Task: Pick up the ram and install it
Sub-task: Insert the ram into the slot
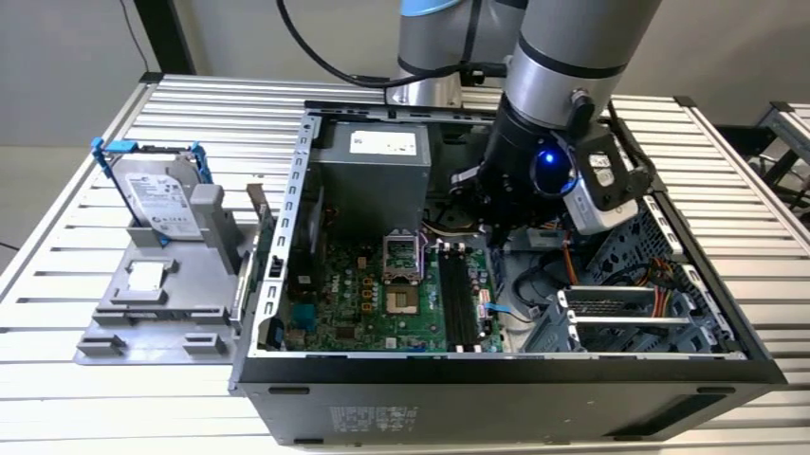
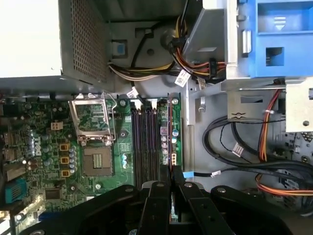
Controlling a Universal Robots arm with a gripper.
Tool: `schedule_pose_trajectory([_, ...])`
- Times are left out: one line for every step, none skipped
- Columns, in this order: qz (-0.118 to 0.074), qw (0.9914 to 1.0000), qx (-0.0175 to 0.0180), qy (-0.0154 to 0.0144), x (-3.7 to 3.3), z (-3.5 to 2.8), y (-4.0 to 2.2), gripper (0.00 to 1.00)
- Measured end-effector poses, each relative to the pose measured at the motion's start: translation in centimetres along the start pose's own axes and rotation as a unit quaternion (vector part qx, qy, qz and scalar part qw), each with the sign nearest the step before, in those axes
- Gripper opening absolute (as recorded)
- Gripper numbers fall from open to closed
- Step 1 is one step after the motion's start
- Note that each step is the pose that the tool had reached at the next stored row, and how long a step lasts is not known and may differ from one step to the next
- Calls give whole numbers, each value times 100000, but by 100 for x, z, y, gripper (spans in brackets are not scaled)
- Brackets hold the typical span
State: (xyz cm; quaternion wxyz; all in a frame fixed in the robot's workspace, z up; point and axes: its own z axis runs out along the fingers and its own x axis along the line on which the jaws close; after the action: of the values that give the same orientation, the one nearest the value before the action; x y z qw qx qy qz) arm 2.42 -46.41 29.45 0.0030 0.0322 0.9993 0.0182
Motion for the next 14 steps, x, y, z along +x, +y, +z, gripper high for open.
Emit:
schedule_pose_trajectory([19, 100000, 7, 0, 4, 17, -3, 0])
schedule_pose_trajectory([18, 100000, 8, -1, 6, 35, -7, 0])
schedule_pose_trajectory([11, 100000, 13, 2, 7, 53, -15, 0])
schedule_pose_trajectory([14, 100000, 24, 0, 10, 71, -21, 0])
schedule_pose_trajectory([20, 100000, 27, -1, 12, 89, -27, 0])
schedule_pose_trajectory([39, 100000, 32, -2, 16, 107, -33, 0])
schedule_pose_trajectory([61, 100000, 39, -3, 20, 126, -40, 0])
schedule_pose_trajectory([93, 100000, 48, -5, 25, 144, -47, 0])
schedule_pose_trajectory([150, 100000, 59, -7, 32, 161, -55, 0])
schedule_pose_trajectory([215, 100000, 70, -10, 38, 179, -62, 0])
schedule_pose_trajectory([271, 100000, 79, -16, 44, 197, -69, 0])
schedule_pose_trajectory([287, 100000, 90, -16, 47, 215, -74, 0])
schedule_pose_trajectory([298, 100000, 91, -18, 50, 232, -77, 0])
schedule_pose_trajectory([310, 99999, 95, -18, 53, 252, -80, 0])
